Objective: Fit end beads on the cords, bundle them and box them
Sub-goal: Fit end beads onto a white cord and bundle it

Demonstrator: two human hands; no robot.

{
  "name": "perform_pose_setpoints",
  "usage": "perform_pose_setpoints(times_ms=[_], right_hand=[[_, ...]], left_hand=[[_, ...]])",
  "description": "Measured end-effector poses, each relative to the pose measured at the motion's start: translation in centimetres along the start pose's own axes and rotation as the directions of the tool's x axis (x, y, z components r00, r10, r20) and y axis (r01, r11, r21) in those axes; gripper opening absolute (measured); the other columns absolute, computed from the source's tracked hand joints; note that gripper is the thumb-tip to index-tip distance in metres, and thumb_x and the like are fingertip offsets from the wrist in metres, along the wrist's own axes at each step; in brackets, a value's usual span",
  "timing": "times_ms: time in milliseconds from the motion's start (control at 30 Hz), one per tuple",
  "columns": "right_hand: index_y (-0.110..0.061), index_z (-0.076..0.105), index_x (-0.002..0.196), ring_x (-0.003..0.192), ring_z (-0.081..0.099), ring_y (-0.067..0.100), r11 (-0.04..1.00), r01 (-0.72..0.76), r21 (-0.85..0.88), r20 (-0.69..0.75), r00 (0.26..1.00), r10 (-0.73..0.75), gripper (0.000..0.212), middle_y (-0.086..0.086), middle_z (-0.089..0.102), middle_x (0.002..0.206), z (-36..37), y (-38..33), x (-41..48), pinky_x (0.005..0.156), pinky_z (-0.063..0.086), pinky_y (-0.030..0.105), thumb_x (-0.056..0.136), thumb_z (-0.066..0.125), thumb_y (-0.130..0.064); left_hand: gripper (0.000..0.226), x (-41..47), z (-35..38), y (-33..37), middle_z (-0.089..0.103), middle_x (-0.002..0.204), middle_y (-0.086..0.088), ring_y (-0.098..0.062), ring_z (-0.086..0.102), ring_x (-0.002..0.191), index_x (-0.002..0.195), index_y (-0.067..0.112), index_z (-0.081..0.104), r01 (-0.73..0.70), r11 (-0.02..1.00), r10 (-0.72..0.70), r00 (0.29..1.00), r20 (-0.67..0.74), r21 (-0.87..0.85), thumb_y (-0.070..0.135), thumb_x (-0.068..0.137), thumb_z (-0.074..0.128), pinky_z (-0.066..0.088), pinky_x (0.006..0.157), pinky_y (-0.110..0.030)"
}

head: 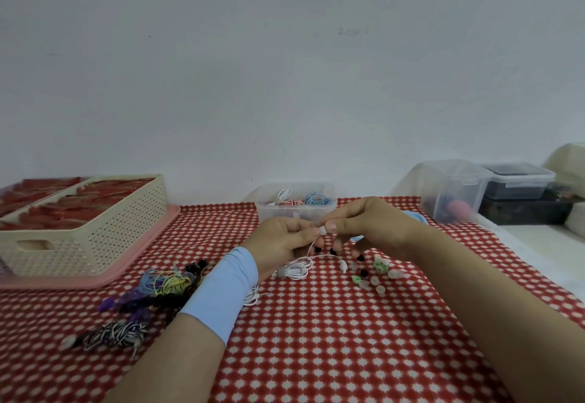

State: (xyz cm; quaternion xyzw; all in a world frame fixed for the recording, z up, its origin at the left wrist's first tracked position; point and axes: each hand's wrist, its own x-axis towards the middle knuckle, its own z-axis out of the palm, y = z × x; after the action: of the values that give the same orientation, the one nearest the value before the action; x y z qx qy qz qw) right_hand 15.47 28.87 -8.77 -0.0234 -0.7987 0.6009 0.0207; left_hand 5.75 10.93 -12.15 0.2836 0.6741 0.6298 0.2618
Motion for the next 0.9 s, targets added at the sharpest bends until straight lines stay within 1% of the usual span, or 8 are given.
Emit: perform_pose_setpoints(times_ms=[167, 267, 333, 400, 567, 700, 833, 900], right_hand=[[-0.012, 0.081, 0.100, 0.075, 0.069, 0.013, 1.000, -0.007, 0.003, 0.068, 0.998, 0.007, 0.015, 0.007, 0.077, 0.091, -0.18, 0.19, -0.09, 0.056, 0.053, 0.026, 0.091, 0.071, -0.017], [-0.009, 0.081, 0.098, 0.071, 0.069, 0.014, 0.999, -0.013, -0.037, 0.041, 0.999, 0.015, 0.013, 0.008, 0.077, 0.087, -0.11, 0.31, -0.01, 0.056, 0.053, 0.028, 0.090, 0.073, -0.015], [-0.010, 0.081, 0.097, 0.072, 0.070, 0.016, 0.999, -0.014, -0.046, 0.020, 1.000, 0.015, 0.011, 0.009, 0.078, 0.089, 0.03, 0.28, 0.05, 0.056, 0.054, 0.028, 0.089, 0.074, -0.014], [-0.012, 0.081, 0.098, 0.074, 0.070, 0.016, 1.000, -0.007, -0.021, 0.013, 1.000, 0.007, 0.012, 0.010, 0.078, 0.095, 0.13, 0.22, 0.06, 0.055, 0.053, 0.028, 0.089, 0.074, -0.016], [-0.015, 0.080, 0.102, 0.078, 0.071, 0.016, 0.993, -0.013, 0.120, 0.087, 0.996, 0.003, 0.025, 0.009, 0.077, 0.095, 0.00, 0.07, -0.15, 0.053, 0.054, 0.025, 0.080, 0.074, -0.025], [-0.016, 0.082, 0.097, 0.075, 0.071, 0.016, 0.993, -0.006, 0.118, 0.049, 0.999, 0.000, 0.019, 0.009, 0.077, 0.093, 0.22, 0.26, -0.01, 0.051, 0.053, 0.025, 0.081, 0.075, -0.023], [-0.011, 0.080, 0.100, 0.072, 0.069, 0.016, 0.999, 0.036, 0.017, 0.000, 0.999, -0.036, 0.013, 0.010, 0.077, 0.091, 0.29, 0.35, 0.01, 0.055, 0.053, 0.027, 0.091, 0.072, -0.015], [-0.011, 0.080, 0.101, 0.072, 0.069, 0.016, 0.998, 0.043, 0.041, -0.009, 0.999, -0.043, 0.014, 0.010, 0.077, 0.091, 0.27, 0.26, -0.01, 0.055, 0.053, 0.028, 0.091, 0.071, -0.015]], left_hand=[[0.012, -0.18, -0.01, 0.12, 0.074, 0.085, -0.004, -0.020, 0.064, 0.090, 0.094, 0.007, 0.076, -0.013, 1.000, 0.014, 0.999, 0.042, -0.012, 0.012, 0.088, 0.067, 0.049, 0.099, -0.040], [0.009, -0.19, -0.01, 0.19, 0.076, 0.086, -0.004, -0.014, 0.069, 0.087, 0.093, 0.012, 0.076, -0.041, 0.995, 0.039, 0.999, 0.023, 0.088, 0.014, 0.087, 0.070, 0.055, 0.089, -0.030], [0.008, -0.07, -0.12, -0.04, 0.076, 0.086, -0.004, -0.015, 0.068, 0.087, 0.092, 0.014, 0.077, -0.055, 0.991, 0.056, 0.998, -0.004, 0.119, 0.015, 0.088, 0.070, 0.055, 0.091, -0.033], [0.008, -0.08, -0.16, -0.15, 0.075, 0.086, -0.006, -0.022, 0.063, 0.088, 0.089, 0.014, 0.078, -0.056, 0.997, 0.057, 0.998, -0.017, 0.054, 0.016, 0.086, 0.071, 0.050, 0.097, -0.042], [0.011, -0.07, -0.10, 0.01, 0.073, 0.079, -0.003, -0.021, 0.057, 0.084, 0.095, 0.007, 0.074, -0.038, 0.996, 0.037, 0.999, -0.007, -0.077, 0.011, 0.089, 0.065, 0.047, 0.090, -0.038], [0.017, -0.11, 0.12, 0.02, 0.073, 0.081, -0.005, -0.025, 0.058, 0.090, 0.093, 0.006, 0.074, -0.032, 0.995, 0.032, 0.999, 0.000, -0.093, 0.017, 0.081, 0.070, 0.046, 0.101, -0.045], [0.028, -0.12, 0.29, -0.07, 0.073, 0.081, -0.004, -0.019, 0.060, 0.084, 0.091, 0.007, 0.075, -0.042, 0.997, 0.042, 0.999, -0.010, -0.067, 0.026, 0.071, 0.074, 0.049, 0.089, -0.035], [0.023, -0.01, 0.35, -0.06, 0.073, 0.081, -0.005, -0.020, 0.060, 0.084, 0.093, 0.005, 0.074, -0.041, 0.992, 0.040, 0.999, -0.011, -0.122, 0.021, 0.076, 0.072, 0.049, 0.088, -0.034]])
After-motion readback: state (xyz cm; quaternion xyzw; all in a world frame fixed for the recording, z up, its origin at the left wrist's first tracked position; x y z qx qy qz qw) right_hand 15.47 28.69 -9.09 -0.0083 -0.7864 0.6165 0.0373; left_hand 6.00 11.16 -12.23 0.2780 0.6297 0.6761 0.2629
